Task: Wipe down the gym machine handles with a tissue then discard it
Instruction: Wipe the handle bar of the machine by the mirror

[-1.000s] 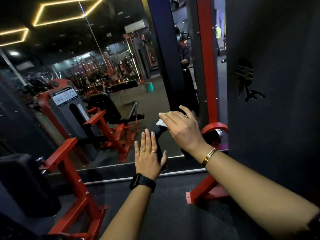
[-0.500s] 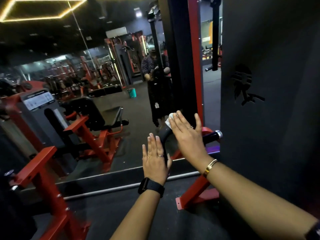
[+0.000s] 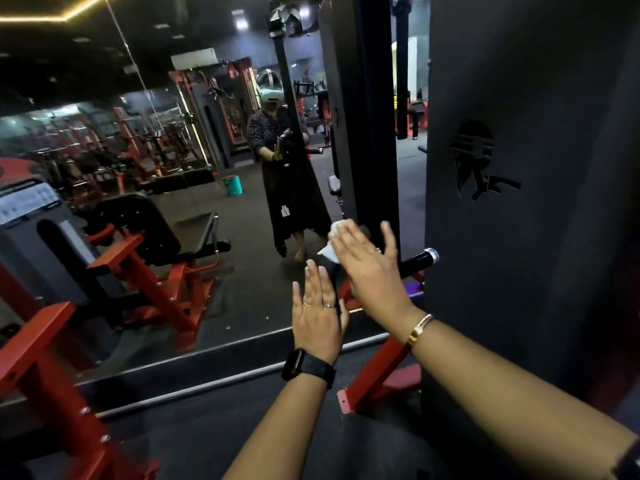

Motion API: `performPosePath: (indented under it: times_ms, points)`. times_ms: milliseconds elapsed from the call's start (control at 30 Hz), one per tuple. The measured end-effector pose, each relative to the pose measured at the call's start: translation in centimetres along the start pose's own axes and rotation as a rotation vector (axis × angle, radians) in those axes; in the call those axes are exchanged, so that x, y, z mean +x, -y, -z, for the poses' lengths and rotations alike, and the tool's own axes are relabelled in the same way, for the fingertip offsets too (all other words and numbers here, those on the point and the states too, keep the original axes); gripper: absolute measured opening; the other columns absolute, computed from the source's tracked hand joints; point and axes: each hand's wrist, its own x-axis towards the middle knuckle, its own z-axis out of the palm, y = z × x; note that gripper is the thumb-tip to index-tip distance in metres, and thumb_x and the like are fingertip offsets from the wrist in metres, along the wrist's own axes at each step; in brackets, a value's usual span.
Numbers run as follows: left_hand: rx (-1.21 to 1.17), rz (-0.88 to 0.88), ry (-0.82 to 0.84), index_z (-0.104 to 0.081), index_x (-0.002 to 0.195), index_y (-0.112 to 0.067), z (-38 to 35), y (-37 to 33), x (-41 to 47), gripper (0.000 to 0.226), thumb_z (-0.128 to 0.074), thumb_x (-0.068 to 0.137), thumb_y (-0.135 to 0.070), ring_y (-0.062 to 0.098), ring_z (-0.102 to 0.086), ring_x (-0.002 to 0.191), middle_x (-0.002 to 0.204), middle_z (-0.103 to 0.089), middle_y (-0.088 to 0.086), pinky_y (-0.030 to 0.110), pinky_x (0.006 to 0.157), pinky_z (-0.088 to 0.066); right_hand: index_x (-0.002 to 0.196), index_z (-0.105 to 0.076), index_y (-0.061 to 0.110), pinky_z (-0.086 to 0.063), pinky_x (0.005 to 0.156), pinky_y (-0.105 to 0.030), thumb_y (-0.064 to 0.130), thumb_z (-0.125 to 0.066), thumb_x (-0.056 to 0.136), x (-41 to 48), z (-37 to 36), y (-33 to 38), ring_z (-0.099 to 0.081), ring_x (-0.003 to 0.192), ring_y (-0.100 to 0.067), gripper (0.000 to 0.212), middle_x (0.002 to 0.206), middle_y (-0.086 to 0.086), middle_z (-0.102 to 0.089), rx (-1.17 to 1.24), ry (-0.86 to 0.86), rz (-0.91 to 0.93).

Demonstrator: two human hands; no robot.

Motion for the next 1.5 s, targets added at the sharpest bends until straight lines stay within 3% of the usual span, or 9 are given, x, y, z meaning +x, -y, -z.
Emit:
performPosePath:
  times_ms: [167, 367, 500, 600, 867, 1067, 1267, 1367, 1500]
  points:
    - [0.043, -0.05, -0.007, 0.009, 0.151, 0.001, 0.1, 0.3, 0.0, 0.101, -0.056, 0.08, -0.03, 0.019, 0.011, 0.149, 0.16, 0.018, 0.014, 0.038, 0.121, 0.002, 0.141, -0.047, 0.013, -0.02, 0.114, -0.046, 0.011, -0.043, 0.095, -1.8, 0.7, -0.9, -0.034, 0.14, -0.014, 0.047, 0.15, -0.001, -0.04, -0.028, 0.056, 0.243]
    - [-0.004, -0.044, 0.024, 0.011, 0.151, 0.001, 0.2, 0.2, 0.0, 0.123, -0.078, 0.069, -0.024, 0.022, 0.012, 0.149, 0.159, 0.02, 0.016, 0.039, 0.119, -0.002, 0.124, -0.063, 0.006, -0.021, 0.109, -0.048, 0.004, -0.035, 0.084, 1.2, 0.5, -2.1, -0.057, 0.121, -0.023, 0.049, 0.125, -0.008, -0.064, -0.089, 0.068, -0.019]
    - [-0.052, -0.055, 0.011, 0.012, 0.151, -0.001, 0.1, 0.3, 0.0, 0.124, -0.078, 0.069, -0.021, 0.025, 0.002, 0.149, 0.159, 0.02, 0.014, 0.039, 0.119, -0.004, 0.133, -0.055, 0.01, -0.021, 0.113, -0.045, 0.005, -0.044, 0.086, 0.3, 0.1, -0.6, -0.045, 0.133, -0.021, 0.048, 0.14, -0.006, -0.053, -0.024, 0.138, 0.123]
    - [-0.066, -0.053, 0.001, 0.012, 0.152, -0.002, -0.1, 0.5, 0.0, 0.125, -0.079, 0.068, -0.021, 0.02, 0.01, 0.149, 0.16, 0.019, 0.013, 0.04, 0.118, -0.006, 0.142, -0.045, 0.014, -0.022, 0.115, -0.043, 0.005, -0.049, 0.092, -1.7, 1.1, -1.7, -0.033, 0.141, -0.018, 0.051, 0.15, -0.003, -0.04, -0.004, 0.14, 0.235]
    - [-0.056, -0.049, 0.026, 0.013, 0.151, -0.001, -0.3, 0.5, 0.0, 0.125, -0.079, 0.068, -0.021, 0.023, 0.007, 0.149, 0.159, 0.02, 0.015, 0.04, 0.118, -0.006, 0.134, -0.054, 0.005, -0.024, 0.11, -0.047, 0.0, -0.035, 0.084, 0.1, 0.3, -0.9, -0.048, 0.131, -0.024, 0.053, 0.14, -0.011, -0.052, -0.088, 0.073, 0.034]
    - [-0.073, -0.054, 0.005, 0.012, 0.152, -0.003, -0.4, 0.6, 0.0, 0.129, -0.082, 0.066, -0.02, 0.02, 0.01, 0.149, 0.16, 0.018, 0.012, 0.039, 0.119, -0.007, 0.145, -0.039, 0.012, -0.024, 0.115, -0.045, 0.003, -0.047, 0.094, -2.8, 0.2, -1.9, -0.028, 0.143, -0.019, 0.052, 0.153, -0.005, -0.034, -0.082, 0.072, 0.302]
    - [-0.062, -0.082, 0.03, 0.011, 0.151, -0.002, -0.3, 0.9, -0.1, 0.129, -0.083, 0.065, -0.02, 0.022, 0.009, 0.149, 0.16, 0.018, 0.015, 0.038, 0.12, -0.004, 0.138, -0.05, 0.011, -0.014, 0.11, -0.054, -0.002, -0.043, 0.087, -0.5, -0.8, -3.0, -0.044, 0.133, -0.016, 0.053, 0.144, -0.003, -0.048, -0.134, -0.052, 0.016]
    - [-0.027, -0.094, 0.055, 0.01, 0.151, 0.0, -0.1, 1.1, 0.0, 0.13, -0.084, 0.064, -0.022, 0.022, 0.009, 0.149, 0.16, 0.017, 0.015, 0.036, 0.122, -0.001, 0.143, -0.044, 0.011, -0.016, 0.113, -0.05, 0.002, -0.048, 0.09, -0.8, -1.5, -1.5, -0.035, 0.14, -0.016, 0.054, 0.15, -0.003, -0.039, -0.086, -0.032, 0.125]
    - [-0.024, -0.087, 0.04, 0.009, 0.152, -0.001, -0.1, 1.1, -0.1, 0.126, -0.082, 0.067, -0.022, 0.021, 0.005, 0.15, 0.16, 0.015, 0.013, 0.037, 0.121, -0.007, 0.145, -0.04, 0.014, -0.021, 0.112, -0.045, 0.0, -0.028, 0.1, -2.3, -1.2, -3.0, -0.032, 0.141, -0.014, 0.049, 0.153, -0.001, -0.035, -0.088, -0.03, 0.293]
